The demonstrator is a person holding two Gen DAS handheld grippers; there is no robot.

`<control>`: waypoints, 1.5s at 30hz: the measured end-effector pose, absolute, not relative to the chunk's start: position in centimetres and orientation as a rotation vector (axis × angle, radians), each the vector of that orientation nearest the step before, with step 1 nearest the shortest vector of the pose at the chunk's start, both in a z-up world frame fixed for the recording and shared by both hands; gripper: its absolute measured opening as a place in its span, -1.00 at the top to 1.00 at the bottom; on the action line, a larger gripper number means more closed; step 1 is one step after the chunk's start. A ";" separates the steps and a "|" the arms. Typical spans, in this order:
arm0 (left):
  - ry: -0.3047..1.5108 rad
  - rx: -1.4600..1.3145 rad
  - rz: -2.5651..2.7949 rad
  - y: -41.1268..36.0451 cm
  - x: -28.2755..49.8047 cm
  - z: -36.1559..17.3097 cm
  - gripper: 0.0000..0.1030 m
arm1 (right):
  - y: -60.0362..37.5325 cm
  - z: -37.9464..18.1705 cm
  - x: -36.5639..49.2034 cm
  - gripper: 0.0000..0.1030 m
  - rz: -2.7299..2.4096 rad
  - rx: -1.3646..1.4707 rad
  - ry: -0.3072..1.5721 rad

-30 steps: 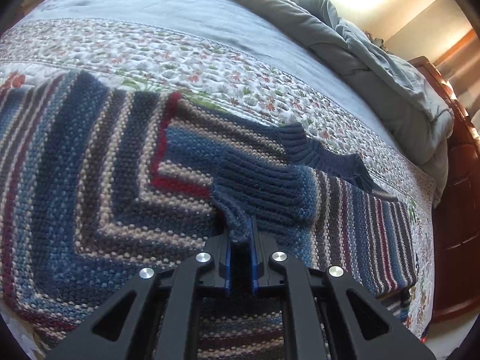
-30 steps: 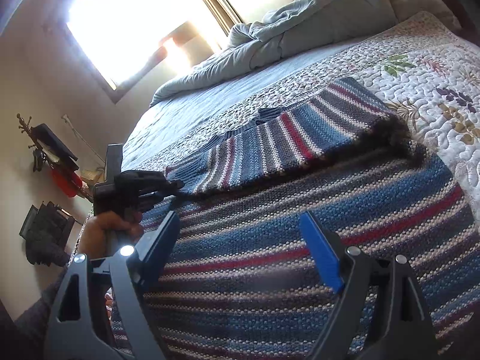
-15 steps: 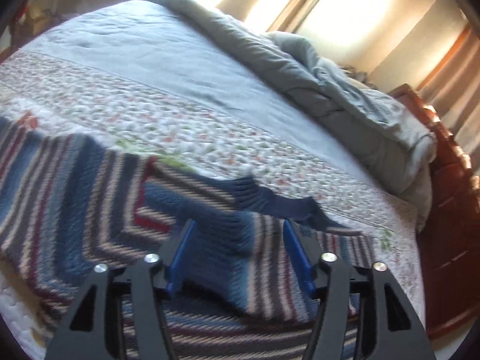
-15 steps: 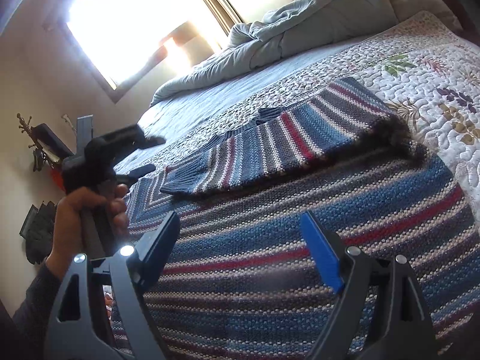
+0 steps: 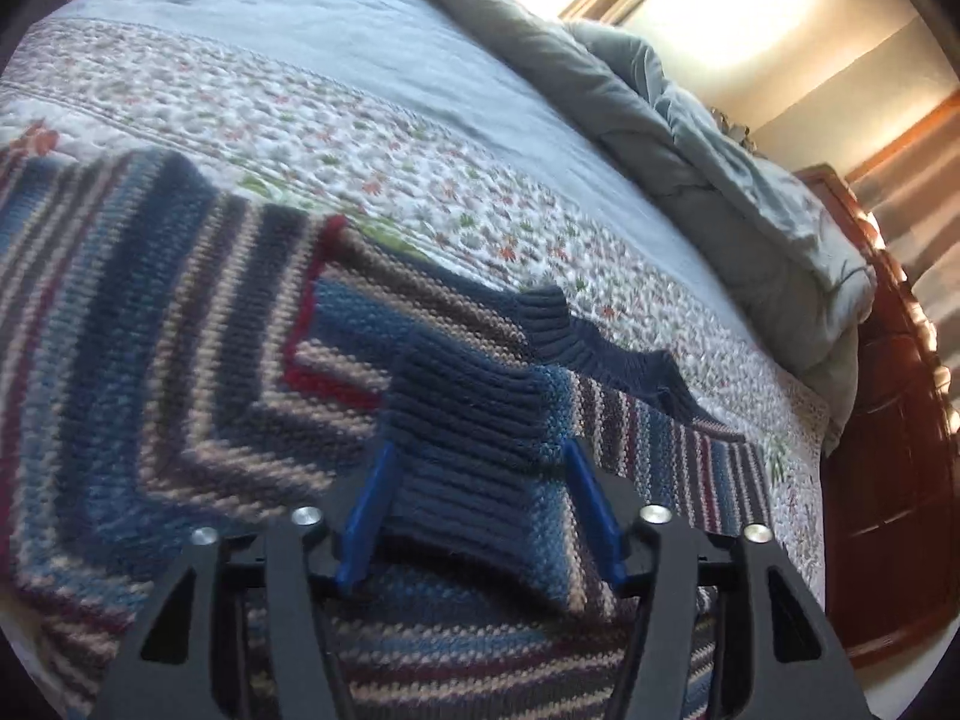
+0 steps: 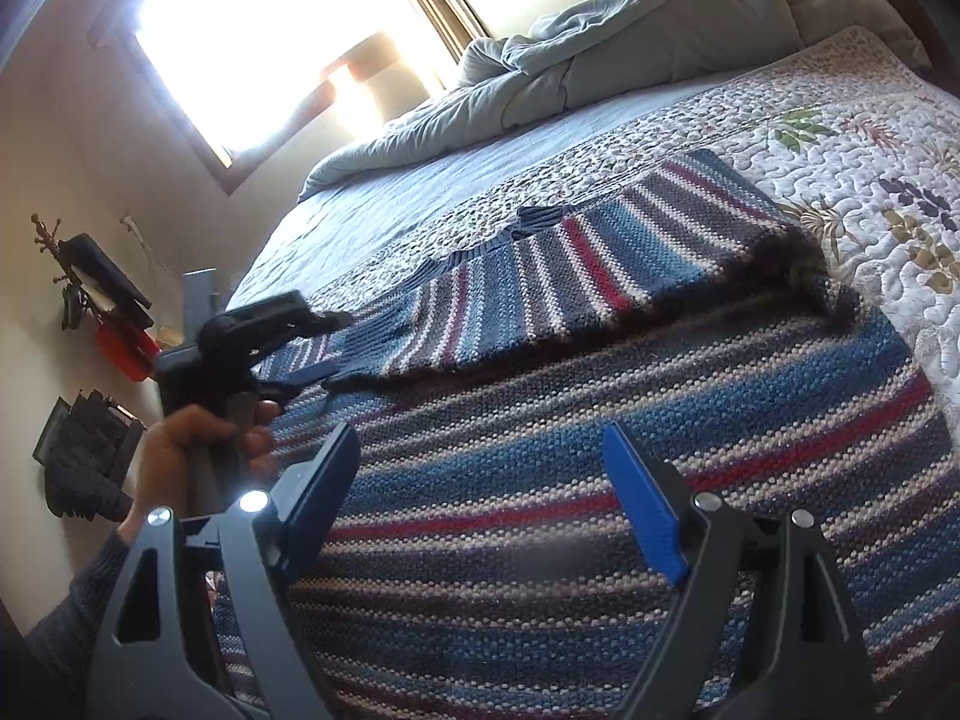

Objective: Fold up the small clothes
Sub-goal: 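Grasp the other sleeve cuff with the left gripper and lift it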

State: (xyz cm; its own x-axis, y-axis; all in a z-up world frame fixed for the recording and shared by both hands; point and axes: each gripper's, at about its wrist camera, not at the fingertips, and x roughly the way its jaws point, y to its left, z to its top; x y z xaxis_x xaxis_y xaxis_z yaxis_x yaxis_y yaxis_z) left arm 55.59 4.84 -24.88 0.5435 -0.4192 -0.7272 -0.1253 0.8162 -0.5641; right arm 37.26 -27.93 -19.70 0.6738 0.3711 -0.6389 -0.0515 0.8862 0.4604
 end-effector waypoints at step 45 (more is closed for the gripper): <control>0.718 -1.040 0.250 50.6 49.0 -28.5 -0.45 | -16.9 -24.7 36.1 -0.83 0.401 0.173 0.890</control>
State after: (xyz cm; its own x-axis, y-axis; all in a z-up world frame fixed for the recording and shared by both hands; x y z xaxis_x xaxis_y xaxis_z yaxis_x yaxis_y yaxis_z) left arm 49.05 50.61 -28.54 0.7490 -0.1377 -0.6481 -0.5108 0.5030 -0.6972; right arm 36.14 -16.92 -24.74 0.5611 0.4092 -0.7195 -0.2669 0.9123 0.3106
